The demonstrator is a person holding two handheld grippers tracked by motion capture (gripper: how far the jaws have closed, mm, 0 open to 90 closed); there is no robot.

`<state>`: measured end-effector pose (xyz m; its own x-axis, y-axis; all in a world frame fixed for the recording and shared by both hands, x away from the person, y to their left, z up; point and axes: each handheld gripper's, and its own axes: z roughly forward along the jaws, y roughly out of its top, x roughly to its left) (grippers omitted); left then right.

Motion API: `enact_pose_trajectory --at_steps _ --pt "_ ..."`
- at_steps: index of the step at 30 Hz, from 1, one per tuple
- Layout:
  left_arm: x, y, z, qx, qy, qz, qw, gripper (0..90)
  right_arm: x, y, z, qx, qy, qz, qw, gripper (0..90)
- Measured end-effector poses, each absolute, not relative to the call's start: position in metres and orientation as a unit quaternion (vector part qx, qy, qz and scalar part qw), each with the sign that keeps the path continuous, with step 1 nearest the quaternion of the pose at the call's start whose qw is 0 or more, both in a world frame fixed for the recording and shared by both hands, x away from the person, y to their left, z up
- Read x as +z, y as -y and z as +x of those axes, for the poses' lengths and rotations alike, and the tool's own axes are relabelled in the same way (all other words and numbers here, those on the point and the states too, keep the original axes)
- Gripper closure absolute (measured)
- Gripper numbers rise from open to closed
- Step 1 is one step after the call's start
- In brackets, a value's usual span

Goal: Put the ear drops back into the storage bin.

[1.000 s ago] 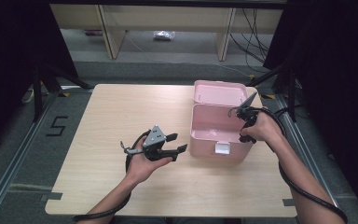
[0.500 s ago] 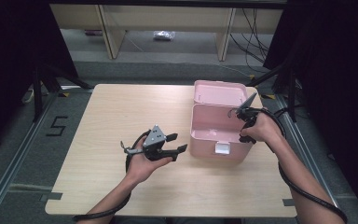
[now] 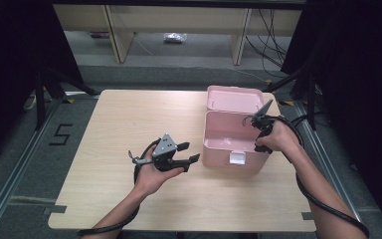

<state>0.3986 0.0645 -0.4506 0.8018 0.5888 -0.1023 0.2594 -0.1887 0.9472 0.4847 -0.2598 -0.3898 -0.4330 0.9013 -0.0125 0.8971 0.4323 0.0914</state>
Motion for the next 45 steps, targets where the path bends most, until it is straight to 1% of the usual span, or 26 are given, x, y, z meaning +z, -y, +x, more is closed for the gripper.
enact_pose_trajectory --at_steps 6,8,12,13,18,20,21,23,36,42,45 --pt "-0.4500 -0.0644 0.3981 0.146 -0.283 0.759 0.568 41.1 -0.3905 0.2615 0.4857 0.036 -0.853 0.519 0.036 71.6" --pt "-0.4498 -0.0644 0.3982 0.146 -0.282 0.759 0.568 41.1 -0.3901 0.2603 0.4855 0.031 -0.848 0.529 0.024 71.6" --pt "-0.4494 -0.0645 0.3982 0.147 -0.282 0.759 0.569 41.1 -0.3911 0.2595 0.4855 0.031 -0.846 0.532 0.025 71.6" --pt "-0.4493 -0.0645 0.3982 0.147 -0.282 0.759 0.569 41.1 -0.3920 0.2596 0.4852 0.034 -0.847 0.530 0.033 71.6" --pt "-0.4496 -0.0649 0.3979 0.147 -0.281 0.759 0.568 41.1 -0.3934 0.2604 0.4857 0.031 -0.848 0.528 0.024 71.5" --pt "-0.4497 -0.0651 0.3980 0.147 -0.282 0.759 0.569 41.1 -0.3942 0.2604 0.4853 0.034 -0.847 0.529 0.030 71.5" --pt "-0.4497 -0.0651 0.3979 0.147 -0.282 0.759 0.568 41.1 -0.3939 0.2606 0.4856 0.033 -0.848 0.528 0.024 71.5" --pt "-0.4499 -0.0648 0.3978 0.146 -0.281 0.760 0.568 41.1 -0.3950 0.2595 0.4852 0.031 -0.847 0.529 0.031 71.5" --pt "-0.4506 -0.0640 0.3976 0.145 -0.281 0.761 0.567 41.1 -0.3962 0.2589 0.4853 0.034 -0.847 0.529 0.035 71.4" --pt "-0.4505 -0.0643 0.3975 0.145 -0.283 0.759 0.568 41.1 -0.3955 0.2576 0.4854 0.031 -0.842 0.538 0.022 71.5" --pt "-0.4509 -0.0643 0.3975 0.145 -0.282 0.760 0.567 41.1 -0.3957 0.2573 0.4855 0.029 -0.843 0.536 0.023 71.5"
